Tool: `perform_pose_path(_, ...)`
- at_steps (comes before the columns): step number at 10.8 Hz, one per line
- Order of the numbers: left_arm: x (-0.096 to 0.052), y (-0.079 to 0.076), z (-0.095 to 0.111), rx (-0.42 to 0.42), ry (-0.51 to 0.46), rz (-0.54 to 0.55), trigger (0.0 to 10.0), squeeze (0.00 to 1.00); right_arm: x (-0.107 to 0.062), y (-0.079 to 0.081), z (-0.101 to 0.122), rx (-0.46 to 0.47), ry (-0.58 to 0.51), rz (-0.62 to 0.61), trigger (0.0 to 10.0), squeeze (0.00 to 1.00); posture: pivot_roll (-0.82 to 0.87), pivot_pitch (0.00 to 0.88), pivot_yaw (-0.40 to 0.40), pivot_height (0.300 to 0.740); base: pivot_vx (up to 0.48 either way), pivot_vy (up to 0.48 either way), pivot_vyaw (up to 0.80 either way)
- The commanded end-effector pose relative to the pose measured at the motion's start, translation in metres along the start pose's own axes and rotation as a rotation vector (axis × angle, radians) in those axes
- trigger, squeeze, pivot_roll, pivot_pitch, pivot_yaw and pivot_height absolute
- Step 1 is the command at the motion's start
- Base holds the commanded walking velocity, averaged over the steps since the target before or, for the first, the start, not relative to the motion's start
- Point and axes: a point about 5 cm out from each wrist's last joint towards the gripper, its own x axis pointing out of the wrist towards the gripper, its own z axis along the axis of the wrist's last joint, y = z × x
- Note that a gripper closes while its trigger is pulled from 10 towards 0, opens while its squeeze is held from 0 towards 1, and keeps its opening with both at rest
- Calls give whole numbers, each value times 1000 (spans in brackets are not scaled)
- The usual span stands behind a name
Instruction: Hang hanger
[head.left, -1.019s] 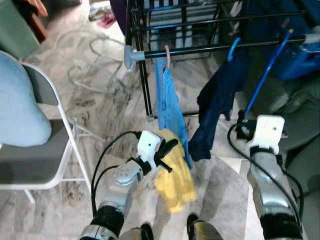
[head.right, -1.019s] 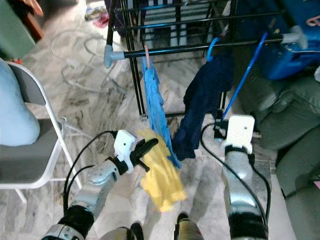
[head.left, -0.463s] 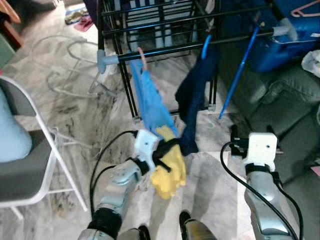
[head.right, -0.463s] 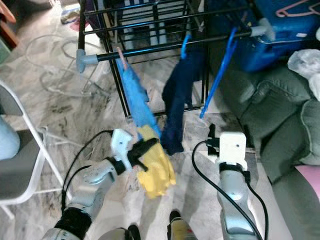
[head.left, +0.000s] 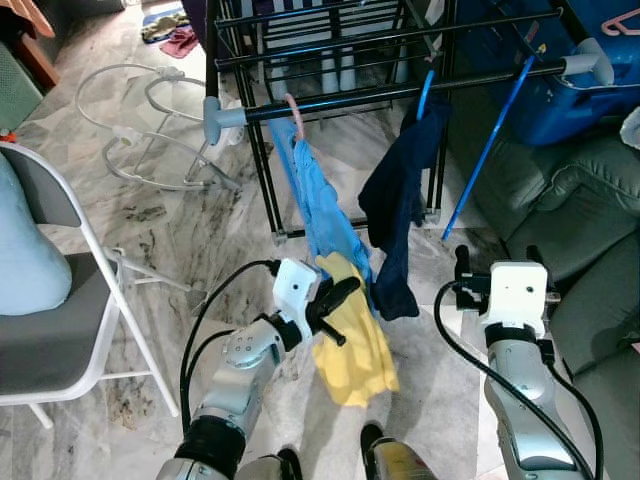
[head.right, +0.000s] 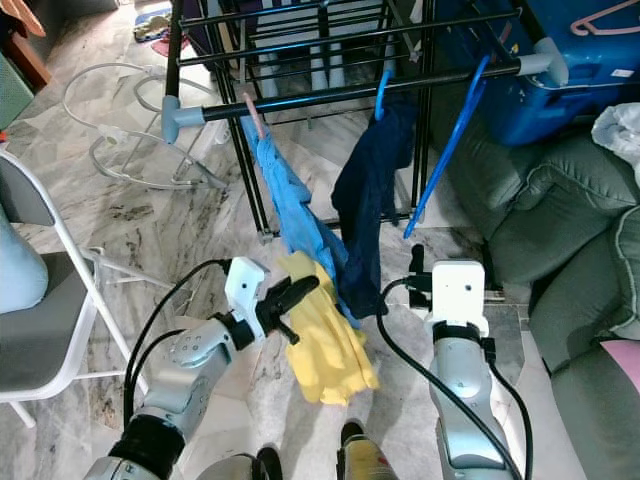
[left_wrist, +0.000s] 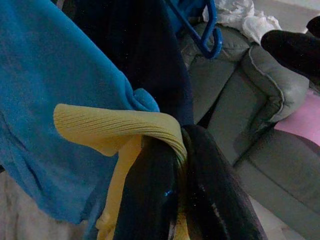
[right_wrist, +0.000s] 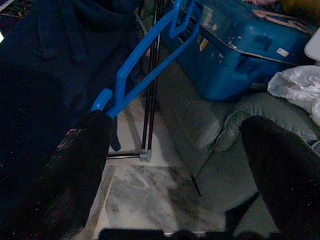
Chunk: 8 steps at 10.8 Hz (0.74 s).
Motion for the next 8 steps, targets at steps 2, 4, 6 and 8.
perform_pose_path(2, -4, -1, -1, 8, -2, -5, 10000, 0, 1, 2, 4, -3, -7, 13, 10000, 0, -156, 240, 111, 740, 272, 0, 0)
perform_pose_path(4, -4, -2, -1, 8, -4, -5, 10000, 0, 1, 1, 3, -6, -7, 13, 10000, 0, -157, 239, 110, 740, 326, 0, 0)
perform_pose_path(6, -5, -2, -1, 9, -3, -9, 10000, 0, 0, 1, 3, -8, -5, 15, 10000, 0, -160, 242, 114, 740, 332, 0, 0)
perform_pose_path(8, -4, -2, -1, 9, 2, -13, 10000, 0, 0, 1, 3, -4, -5, 8, 10000, 0, -162, 242, 116, 740, 334, 0, 0)
